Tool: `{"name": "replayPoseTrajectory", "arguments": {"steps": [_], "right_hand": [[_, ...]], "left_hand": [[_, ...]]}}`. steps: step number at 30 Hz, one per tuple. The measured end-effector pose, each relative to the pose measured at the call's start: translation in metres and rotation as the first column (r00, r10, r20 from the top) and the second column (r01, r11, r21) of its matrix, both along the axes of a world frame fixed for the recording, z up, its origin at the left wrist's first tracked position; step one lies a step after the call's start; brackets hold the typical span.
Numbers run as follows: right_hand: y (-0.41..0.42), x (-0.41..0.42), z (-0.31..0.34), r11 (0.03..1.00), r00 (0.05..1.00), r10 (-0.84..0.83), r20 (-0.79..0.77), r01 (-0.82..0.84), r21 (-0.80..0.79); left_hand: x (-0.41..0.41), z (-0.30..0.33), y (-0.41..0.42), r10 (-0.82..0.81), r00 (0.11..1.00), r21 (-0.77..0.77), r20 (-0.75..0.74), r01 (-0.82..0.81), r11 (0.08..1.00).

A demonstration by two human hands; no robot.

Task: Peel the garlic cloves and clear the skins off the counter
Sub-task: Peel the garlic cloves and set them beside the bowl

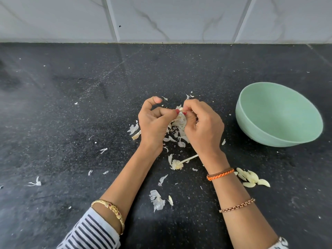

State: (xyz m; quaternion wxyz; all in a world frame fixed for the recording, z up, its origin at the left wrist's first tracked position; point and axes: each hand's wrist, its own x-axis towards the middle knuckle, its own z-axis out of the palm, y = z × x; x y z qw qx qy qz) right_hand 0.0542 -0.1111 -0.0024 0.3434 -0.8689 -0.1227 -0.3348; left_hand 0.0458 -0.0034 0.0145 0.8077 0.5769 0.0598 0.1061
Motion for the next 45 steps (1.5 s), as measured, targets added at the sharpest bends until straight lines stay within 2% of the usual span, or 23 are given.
{"name": "replayPoseTrajectory", "arguments": {"steps": [8, 12, 16, 19, 21, 28, 30, 35, 41, 45], "right_hand": [[0.003, 0.001, 0.002, 0.978, 0.985, 0.175, 0.008, -0.175, 0.117], [0.004, 0.001, 0.001, 0.966, 0.982, 0.182, -0.044, -0.170, 0.193], [0.000, 0.002, 0.006, 0.903, 0.970, 0.217, -0.114, -0.155, 0.400], [-0.001, 0.002, 0.009, 0.865, 0.961, 0.247, -0.127, -0.160, 0.476], [-0.001, 0.002, 0.010, 0.872, 0.961, 0.248, -0.123, -0.167, 0.460], [-0.004, 0.002, 0.008, 0.973, 0.986, 0.158, -0.057, -0.146, 0.179], [-0.003, 0.002, 0.007, 0.979, 0.986, 0.156, -0.054, -0.148, 0.141], [-0.006, 0.004, 0.011, 0.904, 0.945, 0.294, -0.142, -0.227, 0.362], [-0.013, 0.005, 0.014, 0.838, 0.879, 0.439, -0.187, -0.326, 0.437], [-0.014, 0.005, 0.015, 0.820, 0.875, 0.450, -0.178, -0.326, 0.471]], "left_hand": [[0.001, 0.003, 0.000, 0.050, 0.997, -0.116, -0.066, -0.057, 0.992], [0.002, 0.003, 0.002, 0.060, 0.992, -0.196, -0.113, -0.081, 0.977], [0.002, 0.002, 0.002, 0.088, 0.996, -0.132, -0.031, -0.091, 0.987], [0.001, 0.002, 0.002, 0.088, 0.995, -0.039, 0.049, -0.086, 0.996], [0.001, 0.000, 0.001, 0.083, 0.994, 0.009, 0.077, -0.084, 0.996], [0.000, -0.004, 0.001, 0.091, 0.991, 0.075, 0.101, -0.098, 0.992], [0.000, -0.003, 0.002, 0.074, 0.990, 0.090, 0.120, -0.085, 0.992], [0.000, -0.001, 0.006, 0.011, 0.984, 0.145, 0.178, -0.037, 0.989], [0.002, -0.002, 0.009, -0.026, 0.985, 0.116, 0.171, 0.006, 0.993], [0.003, -0.002, 0.009, -0.052, 0.983, 0.106, 0.176, 0.033, 0.994]]}}
